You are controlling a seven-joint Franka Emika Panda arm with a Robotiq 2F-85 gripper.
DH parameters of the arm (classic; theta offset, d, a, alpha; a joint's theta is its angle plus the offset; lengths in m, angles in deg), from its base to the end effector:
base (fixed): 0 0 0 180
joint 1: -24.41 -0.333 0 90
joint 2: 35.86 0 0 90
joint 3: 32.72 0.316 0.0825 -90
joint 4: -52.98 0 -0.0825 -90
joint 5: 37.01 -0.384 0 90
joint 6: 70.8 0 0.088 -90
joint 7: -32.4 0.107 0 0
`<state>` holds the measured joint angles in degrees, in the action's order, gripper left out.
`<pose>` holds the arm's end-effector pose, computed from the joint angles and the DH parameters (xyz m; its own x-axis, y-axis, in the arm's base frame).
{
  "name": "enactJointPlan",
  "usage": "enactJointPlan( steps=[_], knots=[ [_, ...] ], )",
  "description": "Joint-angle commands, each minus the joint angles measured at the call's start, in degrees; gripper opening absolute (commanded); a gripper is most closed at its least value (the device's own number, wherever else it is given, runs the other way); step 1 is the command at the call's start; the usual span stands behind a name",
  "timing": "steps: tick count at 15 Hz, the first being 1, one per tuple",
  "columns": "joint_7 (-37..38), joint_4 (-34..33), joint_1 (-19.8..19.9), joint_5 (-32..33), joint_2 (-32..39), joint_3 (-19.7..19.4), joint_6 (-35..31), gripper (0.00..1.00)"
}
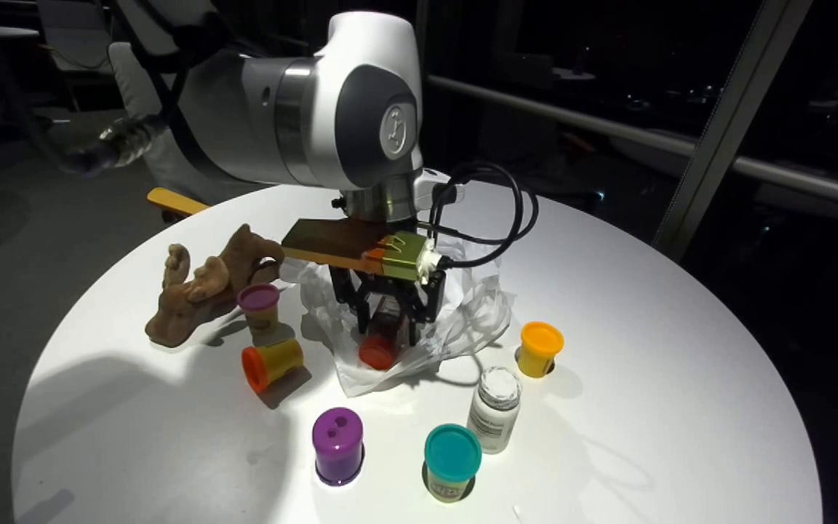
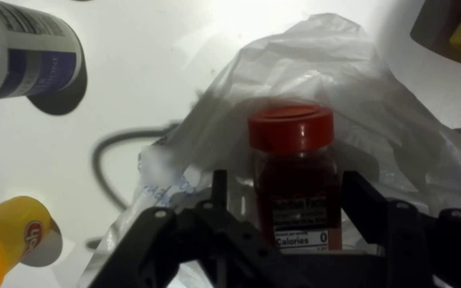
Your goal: Remove the objects in the plastic and put them on the table
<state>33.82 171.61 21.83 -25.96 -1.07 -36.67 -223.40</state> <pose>0.5798 -0.0091 0.1310 0.9908 0.1335 -0.0242 0.1354 -0.9829 0.1251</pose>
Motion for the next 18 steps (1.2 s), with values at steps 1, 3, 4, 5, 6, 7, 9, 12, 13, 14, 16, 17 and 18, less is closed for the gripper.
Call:
enactJointPlan(
  steps=[1, 3, 4, 5, 6, 7, 9, 12, 13, 14, 16, 17, 18],
  knots=[
    [-5.34, 1.44, 3.24, -2.16, -0.45, 2.99, -2.99, 0.42],
    [-6.21, 2.02, 3.64, -2.5, -1.01, 3.55, -3.47, 0.28],
    [-5.83, 2.32, 3.34, -2.24, -1.46, 3.2, -3.86, 0.27],
    [-5.17, 2.8, 2.95, -2.06, -2.29, 2.73, -4.07, 0.28],
    [-4.6, 3.22, 2.85, -2.3, -3.32, 2.57, -3.83, 0.28],
    [-3.64, 3.85, 2.5, -2.41, -4.83, 2.13, -3.65, 0.27],
    [-2.45, 5.33, 1.99, -2.54, -8.23, 1.68, -2.44, 0.27],
    [0.34, 6.69, 1.2, -3.53, -14.06, 1.73, 2.82, 0.25],
    [1.64, 6.49, 0.88, -4.53, -15.72, 2.11, 6.6, 0.25],
    [3.23, 6.55, 0.48, -5.33, -17.39, 2.29, 9.8, 0.25],
    [7.28, 7.34, -1.13, -5.24, -20.24, 2.55, 14.36, 0.25],
    [9.47, 8.1, -1.92, -5.24, -21.23, 2.94, 15.78, 0.25],
    [12.22, 9.46, -2.89, -5.15, -22.01, 3.35, 15.87, 0.25]
  ],
)
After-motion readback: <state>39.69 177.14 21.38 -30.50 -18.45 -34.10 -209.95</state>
